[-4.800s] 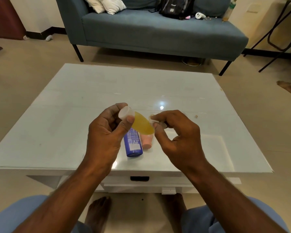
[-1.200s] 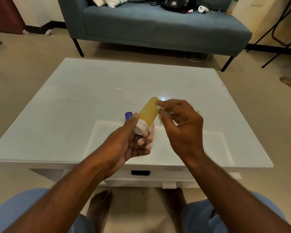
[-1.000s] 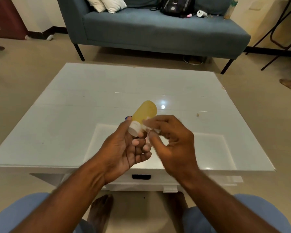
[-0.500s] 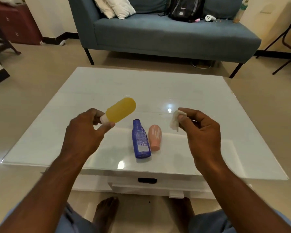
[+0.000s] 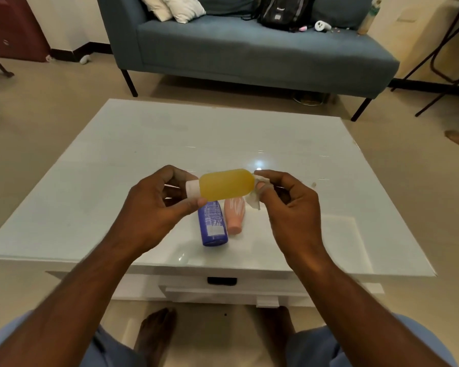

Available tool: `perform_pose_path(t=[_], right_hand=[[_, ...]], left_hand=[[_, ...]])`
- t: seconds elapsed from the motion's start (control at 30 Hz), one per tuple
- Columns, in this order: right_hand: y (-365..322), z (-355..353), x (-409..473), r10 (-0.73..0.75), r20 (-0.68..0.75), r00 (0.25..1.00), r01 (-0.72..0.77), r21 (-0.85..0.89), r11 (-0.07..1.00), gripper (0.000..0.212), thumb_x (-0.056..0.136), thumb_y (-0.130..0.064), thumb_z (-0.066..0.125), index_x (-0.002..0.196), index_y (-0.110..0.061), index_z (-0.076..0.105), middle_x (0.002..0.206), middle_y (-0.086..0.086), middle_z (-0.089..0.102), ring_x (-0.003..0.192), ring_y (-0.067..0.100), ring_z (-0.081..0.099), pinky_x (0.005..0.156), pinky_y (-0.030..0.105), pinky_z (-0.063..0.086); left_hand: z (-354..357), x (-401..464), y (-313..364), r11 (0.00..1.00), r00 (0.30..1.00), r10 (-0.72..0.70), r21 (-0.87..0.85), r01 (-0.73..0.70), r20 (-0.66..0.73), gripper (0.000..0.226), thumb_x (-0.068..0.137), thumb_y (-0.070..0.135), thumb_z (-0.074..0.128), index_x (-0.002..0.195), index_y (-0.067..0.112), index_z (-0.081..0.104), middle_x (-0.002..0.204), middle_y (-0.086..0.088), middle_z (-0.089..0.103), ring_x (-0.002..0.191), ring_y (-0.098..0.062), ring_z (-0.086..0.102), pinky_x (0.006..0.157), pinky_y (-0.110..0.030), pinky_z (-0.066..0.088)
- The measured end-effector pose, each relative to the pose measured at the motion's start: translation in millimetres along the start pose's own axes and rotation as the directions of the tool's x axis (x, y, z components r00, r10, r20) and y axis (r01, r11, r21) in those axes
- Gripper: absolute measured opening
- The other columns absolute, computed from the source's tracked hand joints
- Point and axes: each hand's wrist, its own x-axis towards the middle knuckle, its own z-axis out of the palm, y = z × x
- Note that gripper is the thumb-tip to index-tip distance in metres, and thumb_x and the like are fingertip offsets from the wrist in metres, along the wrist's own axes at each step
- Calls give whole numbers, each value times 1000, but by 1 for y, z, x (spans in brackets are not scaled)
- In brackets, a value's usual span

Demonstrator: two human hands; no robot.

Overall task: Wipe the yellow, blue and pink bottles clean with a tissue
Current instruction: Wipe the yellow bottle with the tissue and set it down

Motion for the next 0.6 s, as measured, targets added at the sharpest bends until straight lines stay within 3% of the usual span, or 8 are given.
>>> perform_pose_path(t=[0.07,0.13,0.27,0.43,0.6], right_hand=[[0,-1,1,-3,-6,1000,3,19,1000,17,99,-22,68,112,-31,76,106,-13,78,103,8,73,87,23,60],[-1,-1,1,-11,-4,1000,11,26,1000,17,99,-22,69,113,-30,77,106,-13,78,103,8,73,88,23,60],[-6,0,1,-20,-41,999,23,78,997,19,98,-21,70,114,-25,77,108,-11,78,105,8,73,86,16,58],[-5,14,-21,-120,183,976,129,-40,991,15,96,-14,71,109,-19,78,104,-7,77,100,14,72,86,36,61],[-7,15,-20,-91,192,977,94,-5,996,16,97,-16,71,111,-19,78,103,-9,76,99,11,71,84,24,60]], left_hand=[[2,0,3,999,1000,-2,-46,2,2,32,75,38,76,104,32,64,98,14,71,89,-2,68,71,-14,55],[3,1,6,976,998,-58,-210,55,-11,29,80,38,71,108,31,66,100,9,73,92,-7,71,79,-24,57],[0,2,10,858,989,-149,-496,133,7,39,80,37,66,115,21,67,108,-1,74,103,-19,70,94,-41,54],[16,-7,13,918,989,-101,-372,136,111,34,80,39,68,111,27,71,107,4,74,103,-14,69,97,-42,53],[21,-5,13,905,991,-121,-405,133,56,36,81,43,64,112,27,71,111,8,73,106,-13,68,97,-42,52]])
